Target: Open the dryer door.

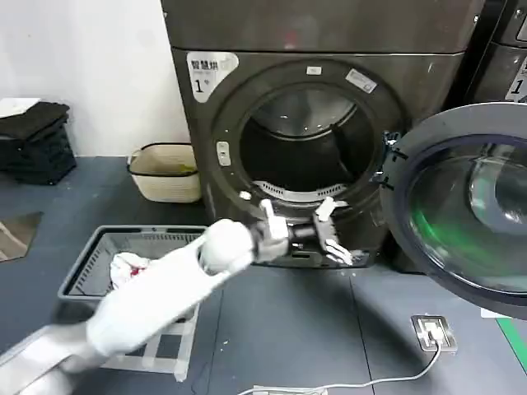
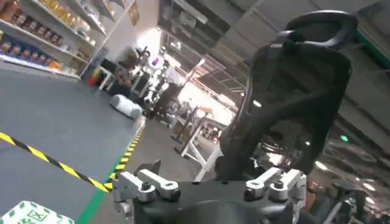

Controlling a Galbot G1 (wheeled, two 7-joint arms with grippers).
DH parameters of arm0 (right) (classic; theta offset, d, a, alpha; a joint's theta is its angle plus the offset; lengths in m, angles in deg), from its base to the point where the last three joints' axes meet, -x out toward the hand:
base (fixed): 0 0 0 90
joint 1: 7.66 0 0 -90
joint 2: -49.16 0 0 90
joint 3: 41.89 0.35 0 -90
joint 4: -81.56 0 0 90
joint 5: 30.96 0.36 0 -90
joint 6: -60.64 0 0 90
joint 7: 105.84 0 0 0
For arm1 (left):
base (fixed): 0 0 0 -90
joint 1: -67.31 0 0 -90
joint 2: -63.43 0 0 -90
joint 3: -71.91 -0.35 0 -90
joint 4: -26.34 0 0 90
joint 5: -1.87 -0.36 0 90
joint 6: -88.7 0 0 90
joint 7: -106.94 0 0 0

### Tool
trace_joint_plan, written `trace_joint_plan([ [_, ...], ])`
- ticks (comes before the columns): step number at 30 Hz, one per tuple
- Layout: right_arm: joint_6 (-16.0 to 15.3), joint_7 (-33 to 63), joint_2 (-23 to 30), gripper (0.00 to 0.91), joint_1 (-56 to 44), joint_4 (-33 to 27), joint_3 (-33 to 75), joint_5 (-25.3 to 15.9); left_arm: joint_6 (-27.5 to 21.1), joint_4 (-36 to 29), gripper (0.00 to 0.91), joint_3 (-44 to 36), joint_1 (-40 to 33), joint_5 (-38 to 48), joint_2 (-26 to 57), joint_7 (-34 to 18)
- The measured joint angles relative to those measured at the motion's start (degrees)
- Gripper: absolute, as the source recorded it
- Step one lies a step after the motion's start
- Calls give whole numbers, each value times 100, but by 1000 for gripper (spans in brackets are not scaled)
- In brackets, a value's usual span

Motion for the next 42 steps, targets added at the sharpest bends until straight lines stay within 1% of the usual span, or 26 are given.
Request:
trace_joint_plan([
  [4, -1, -9, -62, 907, 43, 27, -52, -1, -437, -350, 907, 617, 493, 331, 506, -225],
  [8, -4, -12, -106, 907, 107, 34, -129, -2, -890, -663, 907, 1295, 1066, 863, 1022, -522],
  [10, -6, -13, -130, 907, 141, 19, -190, -1, -1007, -770, 907, 1621, 1322, 1102, 1238, -675],
  [16, -7, -13, -210, 907, 199, -41, -327, 9, -1574, -1001, 907, 2593, 2102, 1690, 1781, -1216],
  [18, -7, -19, -254, 907, 202, -54, -347, 13, -1743, -1068, 907, 2925, 2394, 1962, 1904, -1440],
  [22, -7, -46, -333, 907, 198, -79, -356, 22, -2289, -1224, 907, 3573, 2988, 2599, 2070, -2077],
  [27, -6, -83, -398, 907, 202, -84, -385, 29, -2993, -1393, 907, 4330, 3674, 3620, 2199, -2893],
  [32, 9, -107, -421, 907, 222, -82, -431, 31, -3045, -1316, 907, 5002, 4153, 4632, 2333, -3639],
  [37, 103, -154, -426, 907, 246, -81, -495, 18, -3045, -1206, 907, 5609, 4604, 5351, 2521, -4120],
  [42, 144, -166, -400, 907, 284, -51, -573, 12, -3044, -1090, 907, 5923, 4991, 6127, 2685, -4768],
])
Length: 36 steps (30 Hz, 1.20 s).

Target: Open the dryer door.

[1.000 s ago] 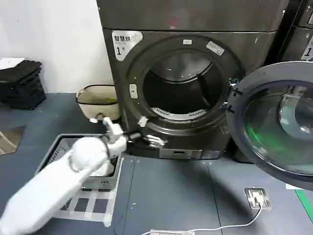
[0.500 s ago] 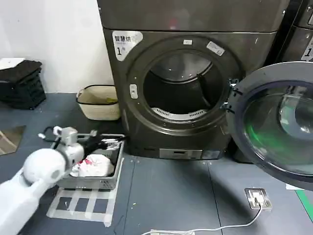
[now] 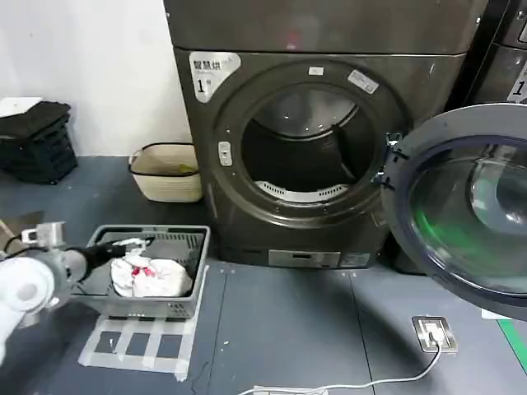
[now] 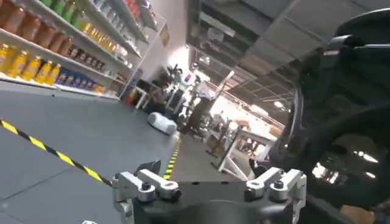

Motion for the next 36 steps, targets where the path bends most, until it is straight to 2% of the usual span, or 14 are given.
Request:
trace_joint_plan([
  [3, 33, -2, 15, 907, 15, 20, -36, -4, 2, 52, 907, 48, 52, 687, 115, -525],
  [6, 64, -5, 35, 907, 43, 51, -90, -12, 3, 122, 907, 30, -31, 1668, 260, -1315],
  [11, 105, -9, 76, 907, 79, 92, -159, -28, 6, 342, 907, -76, -296, 2916, 507, -2172],
  [14, 113, -10, 95, 907, 82, 102, -168, -29, 8, 549, 907, -93, -417, 3389, 673, -2562],
  [22, 189, -54, 103, 907, 68, 96, -170, -13, 9, 1155, 907, -75, -704, 4539, 1077, -3069],
  [29, 328, -158, 178, 907, 76, 157, -243, -2, 7, 1388, 907, -454, -1179, 5051, 1428, -3157],
  [36, 424, -210, 199, 907, 111, 182, -335, -11, 7, 1551, 907, -881, -1724, 5110, 1693, -3131],
])
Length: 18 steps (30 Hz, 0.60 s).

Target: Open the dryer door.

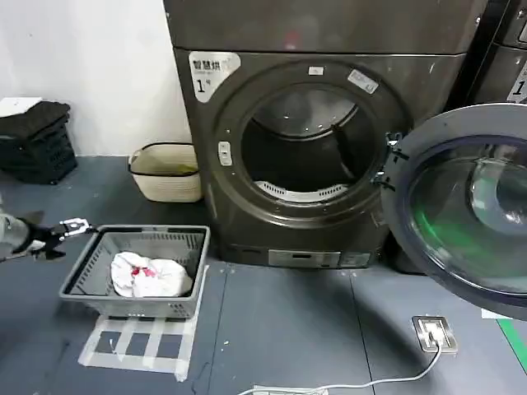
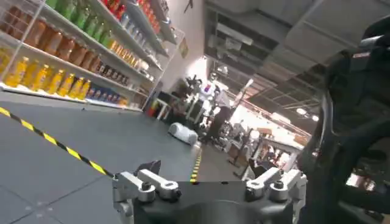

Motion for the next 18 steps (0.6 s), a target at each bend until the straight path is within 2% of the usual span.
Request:
trace_joint_plan([
  [18, 91, -16, 18, 907, -65, 27, 49, 18, 0, 707, 907, -1946, -1990, -231, -486, -22],
])
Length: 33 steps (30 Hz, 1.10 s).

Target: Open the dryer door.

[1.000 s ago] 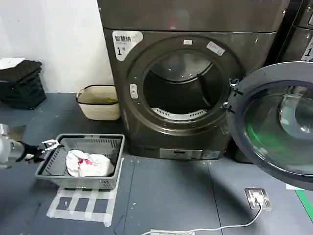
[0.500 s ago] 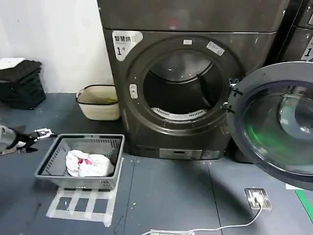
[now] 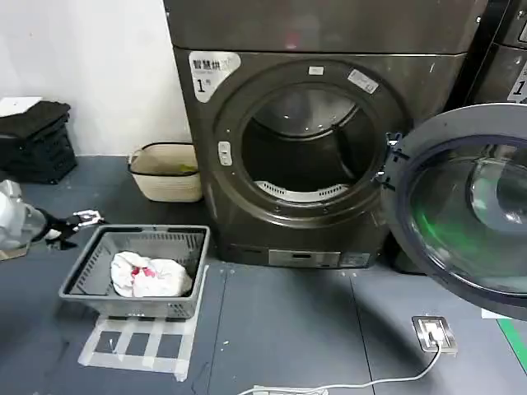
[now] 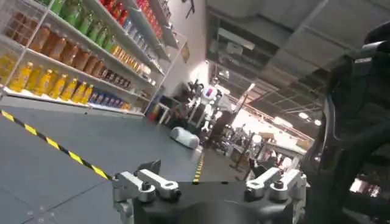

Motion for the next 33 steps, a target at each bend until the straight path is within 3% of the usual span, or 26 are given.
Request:
trace_joint_plan([
  [9, 199, -4, -1, 907, -5, -65, 33, 17, 0, 89, 907, -434, -364, -67, -76, -29],
  [33, 306, -132, 16, 907, -14, -137, 82, 140, 0, 180, 907, -728, -584, -55, -189, -95],
])
